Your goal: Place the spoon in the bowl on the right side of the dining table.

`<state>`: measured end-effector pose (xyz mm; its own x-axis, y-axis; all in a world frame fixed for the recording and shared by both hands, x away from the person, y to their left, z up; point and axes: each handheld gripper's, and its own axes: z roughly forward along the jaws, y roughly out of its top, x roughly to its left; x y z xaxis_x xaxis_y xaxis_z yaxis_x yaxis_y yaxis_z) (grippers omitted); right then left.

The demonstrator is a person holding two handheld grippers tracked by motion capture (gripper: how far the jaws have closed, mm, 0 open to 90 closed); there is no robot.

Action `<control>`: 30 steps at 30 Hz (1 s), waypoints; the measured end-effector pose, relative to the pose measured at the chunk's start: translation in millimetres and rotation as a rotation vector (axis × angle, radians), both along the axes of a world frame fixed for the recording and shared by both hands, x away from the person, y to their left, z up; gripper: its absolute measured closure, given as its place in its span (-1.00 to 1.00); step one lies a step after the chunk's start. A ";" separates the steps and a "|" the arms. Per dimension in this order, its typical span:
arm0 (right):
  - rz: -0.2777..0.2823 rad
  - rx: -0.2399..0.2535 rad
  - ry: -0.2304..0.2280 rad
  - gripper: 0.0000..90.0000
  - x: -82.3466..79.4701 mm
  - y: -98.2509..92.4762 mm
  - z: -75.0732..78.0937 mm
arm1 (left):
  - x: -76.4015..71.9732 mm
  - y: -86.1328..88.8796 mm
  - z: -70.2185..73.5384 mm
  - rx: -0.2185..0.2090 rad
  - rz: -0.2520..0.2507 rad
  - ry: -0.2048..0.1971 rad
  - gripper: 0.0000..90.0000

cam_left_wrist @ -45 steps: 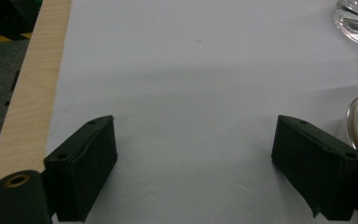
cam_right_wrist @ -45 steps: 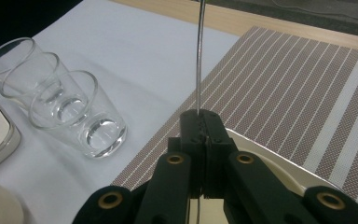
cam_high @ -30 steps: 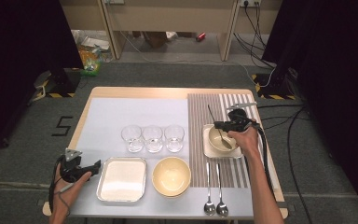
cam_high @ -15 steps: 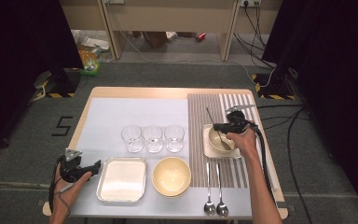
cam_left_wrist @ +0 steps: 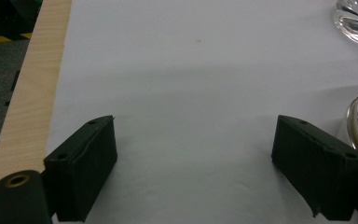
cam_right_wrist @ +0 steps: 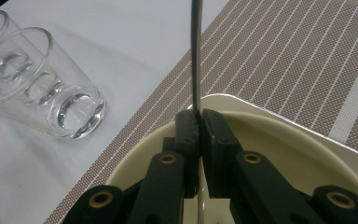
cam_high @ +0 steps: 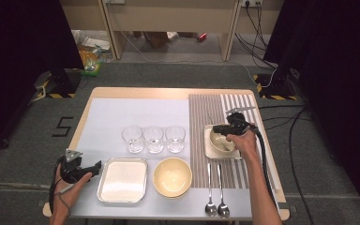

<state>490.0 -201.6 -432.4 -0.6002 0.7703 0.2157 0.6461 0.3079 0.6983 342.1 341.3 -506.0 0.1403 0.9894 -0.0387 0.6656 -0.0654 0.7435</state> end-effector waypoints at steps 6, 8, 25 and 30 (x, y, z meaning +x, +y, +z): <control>-0.012 0.005 0.005 0.80 -0.5 -1.6 -0.2 | 0.0 0.0 0.0 0.000 0.000 0.000 -0.70; -0.013 -0.001 0.004 0.77 -1.2 -1.8 1.0 | 0.1 0.0 -0.1 -0.002 0.001 -0.001 -0.70; -0.047 0.048 -0.048 0.49 0.0 0.5 20.4 | 0.1 -0.1 -0.1 -0.002 0.001 -0.001 -0.71; -0.057 0.048 -0.048 0.46 4.0 5.7 21.0 | 0.1 0.0 -0.1 -0.003 0.001 -0.001 -0.71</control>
<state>494.1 -195.9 -411.4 -0.5659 0.7931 0.2255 0.6273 0.2367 0.7419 342.2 341.3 -506.1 0.1397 0.9893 -0.0411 0.6648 -0.0629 0.7444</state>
